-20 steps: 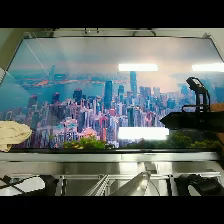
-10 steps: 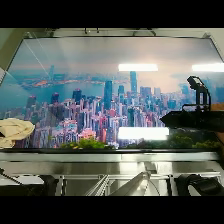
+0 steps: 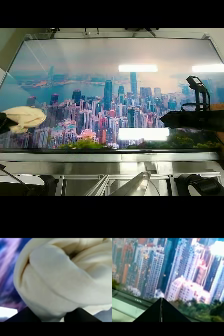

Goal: Fold the shirts.

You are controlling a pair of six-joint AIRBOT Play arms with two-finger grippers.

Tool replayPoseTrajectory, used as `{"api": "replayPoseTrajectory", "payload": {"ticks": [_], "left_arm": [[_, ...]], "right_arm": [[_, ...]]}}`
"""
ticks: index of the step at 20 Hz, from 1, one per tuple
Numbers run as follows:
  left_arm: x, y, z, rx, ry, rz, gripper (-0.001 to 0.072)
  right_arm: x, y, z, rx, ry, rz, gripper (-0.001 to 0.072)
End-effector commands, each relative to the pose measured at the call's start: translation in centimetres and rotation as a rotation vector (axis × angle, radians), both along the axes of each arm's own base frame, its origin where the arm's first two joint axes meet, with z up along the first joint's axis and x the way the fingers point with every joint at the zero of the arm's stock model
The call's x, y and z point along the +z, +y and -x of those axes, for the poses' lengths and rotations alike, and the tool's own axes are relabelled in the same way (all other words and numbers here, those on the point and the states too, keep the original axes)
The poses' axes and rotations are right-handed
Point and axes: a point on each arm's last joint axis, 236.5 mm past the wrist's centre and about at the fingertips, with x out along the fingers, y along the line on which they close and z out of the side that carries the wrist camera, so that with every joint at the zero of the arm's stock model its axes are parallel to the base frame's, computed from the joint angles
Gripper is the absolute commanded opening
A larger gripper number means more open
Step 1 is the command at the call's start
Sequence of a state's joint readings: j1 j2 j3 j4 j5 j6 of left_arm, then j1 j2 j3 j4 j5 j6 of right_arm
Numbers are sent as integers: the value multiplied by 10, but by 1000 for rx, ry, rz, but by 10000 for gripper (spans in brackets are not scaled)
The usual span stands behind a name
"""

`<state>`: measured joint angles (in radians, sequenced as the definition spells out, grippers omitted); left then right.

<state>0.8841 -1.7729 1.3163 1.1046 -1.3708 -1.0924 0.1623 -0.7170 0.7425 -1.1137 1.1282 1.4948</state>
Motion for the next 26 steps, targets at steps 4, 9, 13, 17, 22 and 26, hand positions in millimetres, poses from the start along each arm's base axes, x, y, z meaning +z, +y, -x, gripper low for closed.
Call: {"api": "replayPoseTrajectory", "payload": {"ticks": [4,9,13,17,22,26], "left_arm": [[80,-197,-91,-426,-256,346,26],[57,-373,-69,-816,-203,346,27],[49,-444,-39,-1066,-192,259,377],[80,-444,-48,-1176,-165,110,720],[83,-390,-5,-1115,117,175,720],[61,-406,25,-892,119,374,719]], "right_arm": [[0,0,0,1,1,0,18],[0,0,0,1,2,0,18],[-1,0,1,3,5,1,18],[-1,0,1,-12,14,-7,31],[-34,12,-5,35,124,-17,420],[-66,63,-31,140,176,-221,358]]}}
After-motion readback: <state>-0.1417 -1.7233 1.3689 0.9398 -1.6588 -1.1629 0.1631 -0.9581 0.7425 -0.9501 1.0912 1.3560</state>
